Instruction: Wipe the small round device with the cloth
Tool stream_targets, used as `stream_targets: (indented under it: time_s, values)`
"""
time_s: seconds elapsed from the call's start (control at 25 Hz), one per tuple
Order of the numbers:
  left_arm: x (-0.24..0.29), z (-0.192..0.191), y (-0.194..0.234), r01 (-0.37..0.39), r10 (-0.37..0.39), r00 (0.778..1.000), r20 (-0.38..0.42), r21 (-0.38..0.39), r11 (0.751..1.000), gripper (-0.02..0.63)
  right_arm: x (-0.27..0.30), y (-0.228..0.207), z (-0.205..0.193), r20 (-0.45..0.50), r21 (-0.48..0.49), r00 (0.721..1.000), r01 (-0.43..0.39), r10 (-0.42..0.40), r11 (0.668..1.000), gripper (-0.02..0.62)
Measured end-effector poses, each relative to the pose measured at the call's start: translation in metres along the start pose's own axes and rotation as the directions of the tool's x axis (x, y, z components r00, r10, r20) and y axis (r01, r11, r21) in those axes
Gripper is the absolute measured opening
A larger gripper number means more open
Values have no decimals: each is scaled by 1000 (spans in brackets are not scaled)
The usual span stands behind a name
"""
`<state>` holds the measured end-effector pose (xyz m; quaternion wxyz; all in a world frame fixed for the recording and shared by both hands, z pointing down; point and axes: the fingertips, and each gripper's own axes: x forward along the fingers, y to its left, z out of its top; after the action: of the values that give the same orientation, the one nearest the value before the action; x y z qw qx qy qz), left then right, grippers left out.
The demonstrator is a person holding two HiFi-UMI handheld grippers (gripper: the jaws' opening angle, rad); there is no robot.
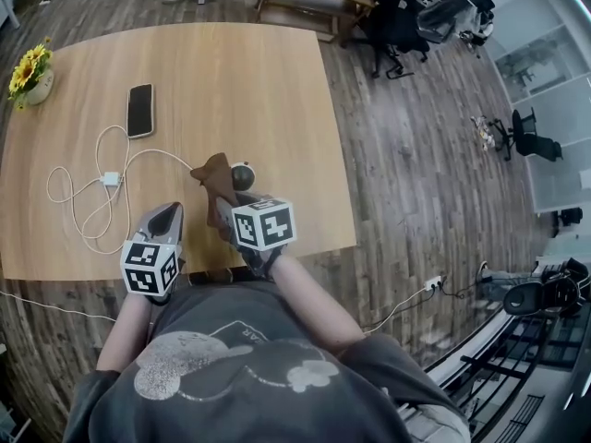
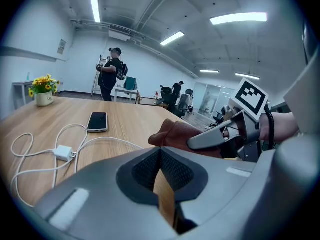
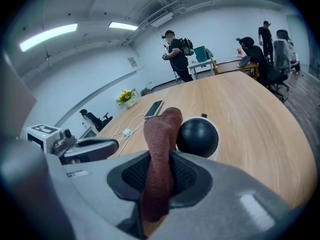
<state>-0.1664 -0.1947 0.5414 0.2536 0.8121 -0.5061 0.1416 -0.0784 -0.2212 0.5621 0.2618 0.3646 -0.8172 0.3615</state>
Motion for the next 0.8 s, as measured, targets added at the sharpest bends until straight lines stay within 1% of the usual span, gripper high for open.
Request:
stream_targets:
  time_s: [0.08, 0.2, 0.32, 0.4, 0.8]
  values:
    - [-2, -1, -1, 7, -7, 1000, -6, 1, 1000, 18, 4, -2, -8, -21, -8, 1000, 20, -20, 1000, 78]
    - [-2, -2, 2, 11, -11, 1000, -9, -1, 1000, 18, 13, -5, -22, -53, -1, 998, 24, -24, 1000, 78]
    - [-4, -4, 2, 13, -13, 1000, -8, -11, 1000, 18, 18, -14, -41, -105, 4, 992, 64, -64, 998, 78]
    - [-6, -5, -1, 18, -18, 1000, -8, -8, 1000, 18, 21, -19, -49, -127, 6, 989, 77, -76, 997, 78]
    - [-12, -12, 2, 20, -21, 1000, -8, -19, 1000, 18, 22, -19, -64, -146, 36, 987, 79, -73, 996, 78]
